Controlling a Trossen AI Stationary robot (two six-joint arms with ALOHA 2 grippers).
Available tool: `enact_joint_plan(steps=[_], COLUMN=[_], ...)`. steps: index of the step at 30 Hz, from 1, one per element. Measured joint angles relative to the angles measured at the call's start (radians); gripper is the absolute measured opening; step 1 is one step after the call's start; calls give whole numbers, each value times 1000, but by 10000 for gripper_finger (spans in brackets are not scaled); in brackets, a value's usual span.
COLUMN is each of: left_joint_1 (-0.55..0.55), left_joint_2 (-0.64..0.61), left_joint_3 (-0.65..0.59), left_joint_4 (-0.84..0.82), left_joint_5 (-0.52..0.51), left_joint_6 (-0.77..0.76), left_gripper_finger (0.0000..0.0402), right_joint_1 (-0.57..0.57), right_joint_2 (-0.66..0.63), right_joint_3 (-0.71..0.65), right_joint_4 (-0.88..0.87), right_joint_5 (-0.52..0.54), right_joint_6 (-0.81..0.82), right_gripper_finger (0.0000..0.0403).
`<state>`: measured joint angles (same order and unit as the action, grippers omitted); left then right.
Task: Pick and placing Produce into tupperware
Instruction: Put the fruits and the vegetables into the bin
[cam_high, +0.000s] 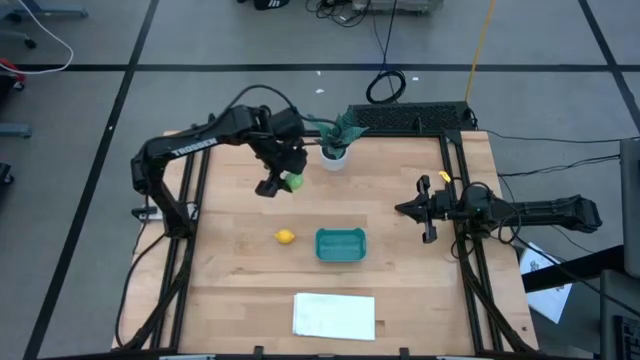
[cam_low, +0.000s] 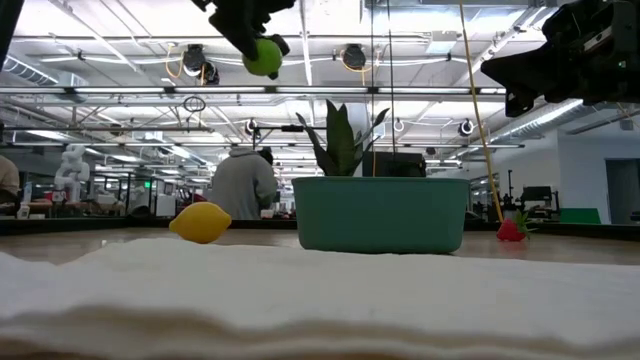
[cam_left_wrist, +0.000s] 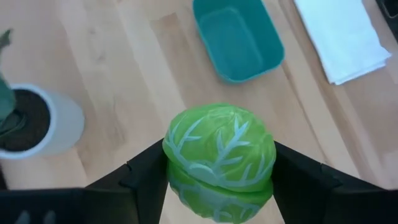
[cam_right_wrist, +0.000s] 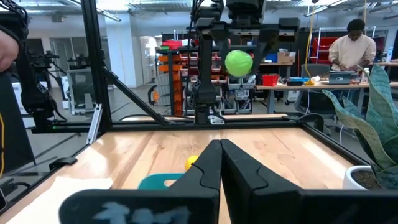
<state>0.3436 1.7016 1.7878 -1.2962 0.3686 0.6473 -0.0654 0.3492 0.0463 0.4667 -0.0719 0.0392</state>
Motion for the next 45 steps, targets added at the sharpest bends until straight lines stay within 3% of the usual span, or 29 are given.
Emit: enact_joint_plan(steps=[17,29,45], left_joint_1=[-116,-175,-269], left_joint_2=[8,47,183], left_joint_3=[0,0,-1], left_joint_4=[174,304,333], left_joint_5=[-65,-136,-157], left_joint_6=[-181,-414,-438], left_gripper_finger=[241,241,241], right_joint_1=[0,0,0], right_joint_2=[0,0,0], right_joint_3=[0,0,0], right_joint_4=[0,0,-1], right_joint_5=[0,0,0], right_joint_6=[-1,1,1], right_gripper_finger=[0,0,0])
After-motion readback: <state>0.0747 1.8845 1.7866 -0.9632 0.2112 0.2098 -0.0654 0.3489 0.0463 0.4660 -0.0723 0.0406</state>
